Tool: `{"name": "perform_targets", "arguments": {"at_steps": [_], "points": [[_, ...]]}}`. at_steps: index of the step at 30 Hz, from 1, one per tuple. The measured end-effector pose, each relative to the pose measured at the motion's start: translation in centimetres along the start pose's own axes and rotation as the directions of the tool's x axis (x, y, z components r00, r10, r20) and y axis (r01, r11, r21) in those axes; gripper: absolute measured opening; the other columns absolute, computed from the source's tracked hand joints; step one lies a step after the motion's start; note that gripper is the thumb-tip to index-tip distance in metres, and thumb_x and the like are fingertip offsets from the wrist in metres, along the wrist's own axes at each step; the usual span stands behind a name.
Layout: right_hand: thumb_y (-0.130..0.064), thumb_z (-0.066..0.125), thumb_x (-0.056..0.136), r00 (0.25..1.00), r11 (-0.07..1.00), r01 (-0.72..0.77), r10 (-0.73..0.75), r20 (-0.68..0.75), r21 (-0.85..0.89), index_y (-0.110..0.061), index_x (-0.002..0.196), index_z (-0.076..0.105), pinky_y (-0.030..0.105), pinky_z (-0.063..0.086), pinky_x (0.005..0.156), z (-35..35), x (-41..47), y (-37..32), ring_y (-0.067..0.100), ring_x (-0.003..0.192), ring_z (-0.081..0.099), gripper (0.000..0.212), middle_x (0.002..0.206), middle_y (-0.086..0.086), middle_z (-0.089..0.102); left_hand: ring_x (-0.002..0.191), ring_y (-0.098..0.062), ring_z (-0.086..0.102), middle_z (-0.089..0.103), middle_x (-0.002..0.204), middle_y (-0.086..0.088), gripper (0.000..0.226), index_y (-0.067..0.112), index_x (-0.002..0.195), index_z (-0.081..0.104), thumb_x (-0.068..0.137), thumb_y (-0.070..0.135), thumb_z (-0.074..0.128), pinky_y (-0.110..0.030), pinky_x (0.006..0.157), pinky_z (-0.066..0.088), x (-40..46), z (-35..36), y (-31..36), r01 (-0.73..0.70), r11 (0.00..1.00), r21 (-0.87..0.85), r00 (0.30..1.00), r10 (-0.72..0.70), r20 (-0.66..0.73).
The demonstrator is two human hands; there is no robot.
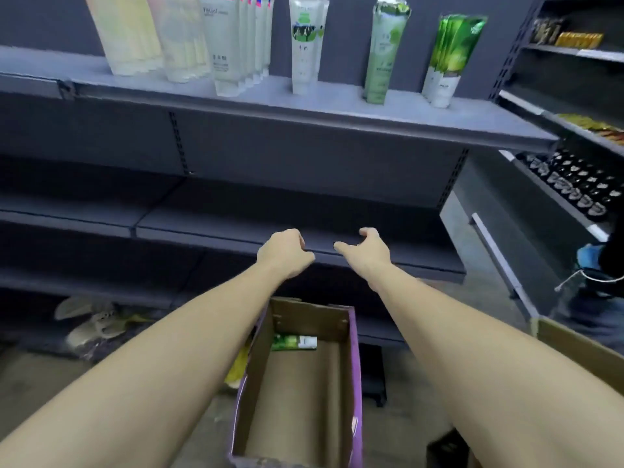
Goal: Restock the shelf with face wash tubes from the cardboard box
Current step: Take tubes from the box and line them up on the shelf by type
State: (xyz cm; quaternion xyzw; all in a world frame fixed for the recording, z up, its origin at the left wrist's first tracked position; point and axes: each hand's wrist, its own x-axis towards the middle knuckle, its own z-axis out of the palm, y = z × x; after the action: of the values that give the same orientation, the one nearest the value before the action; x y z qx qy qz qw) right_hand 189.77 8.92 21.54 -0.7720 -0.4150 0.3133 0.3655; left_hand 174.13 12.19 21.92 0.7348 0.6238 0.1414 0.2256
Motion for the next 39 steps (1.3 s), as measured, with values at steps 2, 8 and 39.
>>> {"name": "perform_targets", "arguments": {"at_steps": [2, 8, 39], "points": [[-0.036, 0.069, 0.087, 0.999, 0.999, -0.038, 0.039, 0.035, -0.01, -0.018, 0.148, 0.034, 0.031, 0.04, 0.088, 1.9, -0.6, 2.0, 0.027, 0.124, 0.05, 0.072, 0.138, 0.007, 0.051, 0.102, -0.022, 0.06, 0.062, 0.115, -0.001, 0.036, 0.02, 0.115, 0.06, 0.082, 0.033, 0.061, -0.029, 0.078, 0.045, -1.1, 2.0, -2.2, 0.039, 0.999, 0.005, 0.998, -0.039, 0.055], [-0.033, 0.068, 0.087, 0.981, 0.987, -0.145, 0.152, 0.121, -0.069, -0.017, 0.148, 0.034, 0.03, 0.042, 0.088, 7.2, -0.2, 7.8, 0.025, 0.12, 0.053, 0.072, 0.137, 0.009, 0.052, 0.097, -0.022, 0.062, 0.064, 0.112, 0.0, 0.031, 0.023, 0.113, 0.062, 0.083, 0.031, 0.059, -0.03, 0.078, 0.048, -1.3, 8.1, -7.9, 0.144, 0.99, 0.002, 0.974, -0.142, 0.179], [-0.011, 0.06, 0.086, 0.941, 0.742, 0.201, 0.036, 0.337, -0.64, -0.021, 0.146, 0.042, 0.037, 0.031, 0.112, 32.2, 15.3, 35.2, 0.029, 0.138, 0.03, 0.063, 0.15, 0.004, 0.039, 0.12, -0.025, 0.054, 0.055, 0.13, -0.006, 0.036, 0.018, 0.123, 0.057, 0.089, 0.029, 0.062, -0.032, 0.093, 0.048, 5.2, 41.8, -23.4, 0.478, 0.82, 0.314, 0.674, -0.572, 0.468]]}}
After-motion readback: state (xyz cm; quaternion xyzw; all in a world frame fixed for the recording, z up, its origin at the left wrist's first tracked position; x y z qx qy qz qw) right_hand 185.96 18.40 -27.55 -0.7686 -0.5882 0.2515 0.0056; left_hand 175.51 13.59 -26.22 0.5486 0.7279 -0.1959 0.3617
